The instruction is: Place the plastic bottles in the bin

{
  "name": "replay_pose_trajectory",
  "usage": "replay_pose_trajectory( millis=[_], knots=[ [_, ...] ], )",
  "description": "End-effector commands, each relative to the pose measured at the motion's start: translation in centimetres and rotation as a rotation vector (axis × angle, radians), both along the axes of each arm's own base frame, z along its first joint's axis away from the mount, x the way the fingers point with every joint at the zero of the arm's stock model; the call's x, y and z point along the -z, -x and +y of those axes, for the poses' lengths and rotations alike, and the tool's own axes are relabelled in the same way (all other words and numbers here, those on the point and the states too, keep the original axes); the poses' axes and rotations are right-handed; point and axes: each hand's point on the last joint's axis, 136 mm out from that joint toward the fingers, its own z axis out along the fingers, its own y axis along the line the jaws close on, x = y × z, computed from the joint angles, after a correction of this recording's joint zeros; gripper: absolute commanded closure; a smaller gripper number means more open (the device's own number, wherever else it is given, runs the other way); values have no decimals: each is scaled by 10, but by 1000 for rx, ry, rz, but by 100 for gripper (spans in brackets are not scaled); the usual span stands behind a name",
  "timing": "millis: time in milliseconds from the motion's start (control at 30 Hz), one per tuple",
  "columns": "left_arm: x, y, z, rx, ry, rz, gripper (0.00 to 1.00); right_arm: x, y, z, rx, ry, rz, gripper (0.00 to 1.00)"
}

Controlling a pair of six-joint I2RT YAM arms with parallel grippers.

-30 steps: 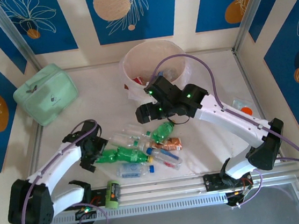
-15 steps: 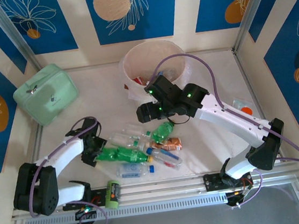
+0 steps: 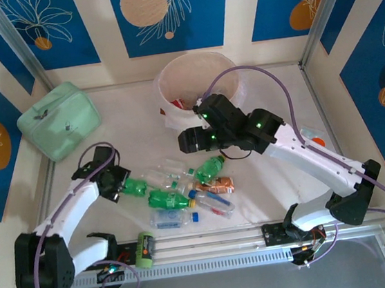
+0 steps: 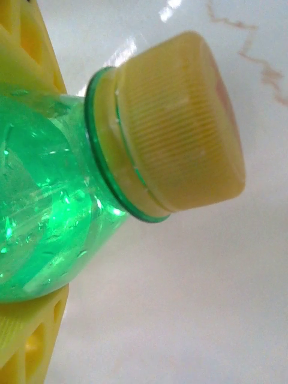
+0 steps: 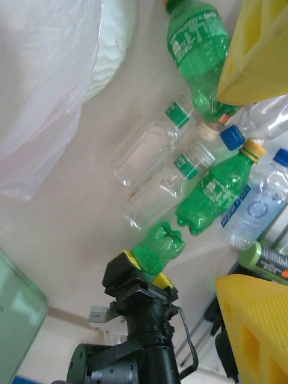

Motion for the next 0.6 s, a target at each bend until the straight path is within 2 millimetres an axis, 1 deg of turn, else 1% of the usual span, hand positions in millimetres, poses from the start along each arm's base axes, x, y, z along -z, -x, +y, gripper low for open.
replay_pose_trajectory(
  millis=[0, 100, 167, 267, 400, 467, 567],
  knots=[
    [-48, -22, 3, 35, 4, -160, 31, -16, 10, 14, -41, -118, 22, 25],
    [-86, -39, -1, 53, 47, -297, 34, -27, 16, 27, -85, -190, 34, 25],
    [-111, -49, -9, 75, 85, -388, 35, -32, 18, 35, -105, -226, 43, 25],
    [-153, -67, -28, 134, 180, -543, 36, -42, 19, 45, -134, -279, 51, 25],
    [-208, -86, -59, 225, 357, -734, 38, -59, 20, 60, -182, -346, 54, 22],
    [-233, -92, -73, 269, 445, -816, 40, -63, 17, 65, -193, -349, 56, 20],
    [-267, -93, -92, 350, 525, -908, 41, -70, 14, 74, -211, -362, 56, 16]
  ],
)
